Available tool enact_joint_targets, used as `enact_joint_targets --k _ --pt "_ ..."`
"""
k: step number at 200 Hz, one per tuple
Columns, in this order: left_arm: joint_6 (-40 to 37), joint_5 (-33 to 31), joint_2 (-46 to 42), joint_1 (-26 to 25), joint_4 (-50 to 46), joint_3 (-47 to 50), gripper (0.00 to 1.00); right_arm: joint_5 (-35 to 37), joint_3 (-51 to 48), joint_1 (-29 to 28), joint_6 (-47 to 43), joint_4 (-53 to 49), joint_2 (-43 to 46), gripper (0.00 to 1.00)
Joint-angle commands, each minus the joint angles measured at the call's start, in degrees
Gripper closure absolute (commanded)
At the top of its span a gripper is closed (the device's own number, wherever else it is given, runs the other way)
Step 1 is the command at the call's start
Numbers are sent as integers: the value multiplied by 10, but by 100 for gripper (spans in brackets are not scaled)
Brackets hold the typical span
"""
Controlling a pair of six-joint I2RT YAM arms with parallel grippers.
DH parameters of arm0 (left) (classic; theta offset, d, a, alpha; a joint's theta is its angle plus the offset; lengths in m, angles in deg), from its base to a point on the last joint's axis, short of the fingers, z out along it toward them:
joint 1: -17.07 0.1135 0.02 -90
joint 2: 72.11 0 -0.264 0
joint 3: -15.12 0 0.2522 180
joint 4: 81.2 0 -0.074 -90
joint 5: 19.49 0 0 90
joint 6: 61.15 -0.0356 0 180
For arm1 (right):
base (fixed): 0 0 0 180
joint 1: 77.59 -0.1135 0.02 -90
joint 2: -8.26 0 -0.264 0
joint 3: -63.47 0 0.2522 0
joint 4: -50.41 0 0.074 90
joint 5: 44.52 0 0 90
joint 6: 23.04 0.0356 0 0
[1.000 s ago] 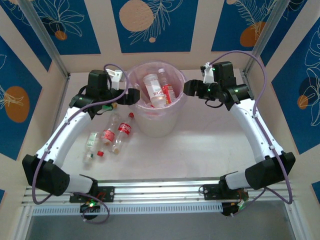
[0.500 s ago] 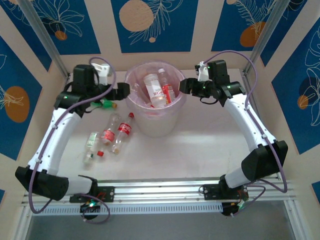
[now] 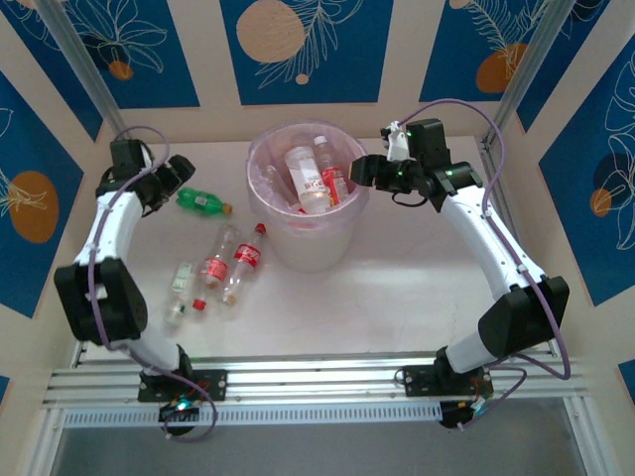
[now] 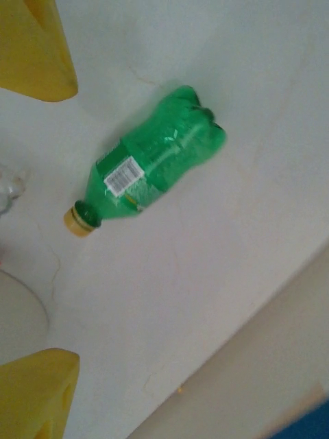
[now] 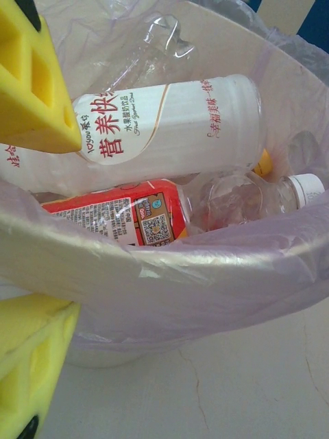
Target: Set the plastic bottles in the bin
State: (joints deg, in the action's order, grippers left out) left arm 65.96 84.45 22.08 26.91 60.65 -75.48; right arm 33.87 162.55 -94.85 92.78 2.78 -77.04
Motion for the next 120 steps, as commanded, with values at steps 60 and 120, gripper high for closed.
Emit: enact_joint_targets --k 60,120 --pt "273 -22 140 -2 161 46 12 -3 -26 -2 -8 0 22 44" --pt "312 -9 219 -10 216 39 15 0 -37 7 -12 -4 34 44"
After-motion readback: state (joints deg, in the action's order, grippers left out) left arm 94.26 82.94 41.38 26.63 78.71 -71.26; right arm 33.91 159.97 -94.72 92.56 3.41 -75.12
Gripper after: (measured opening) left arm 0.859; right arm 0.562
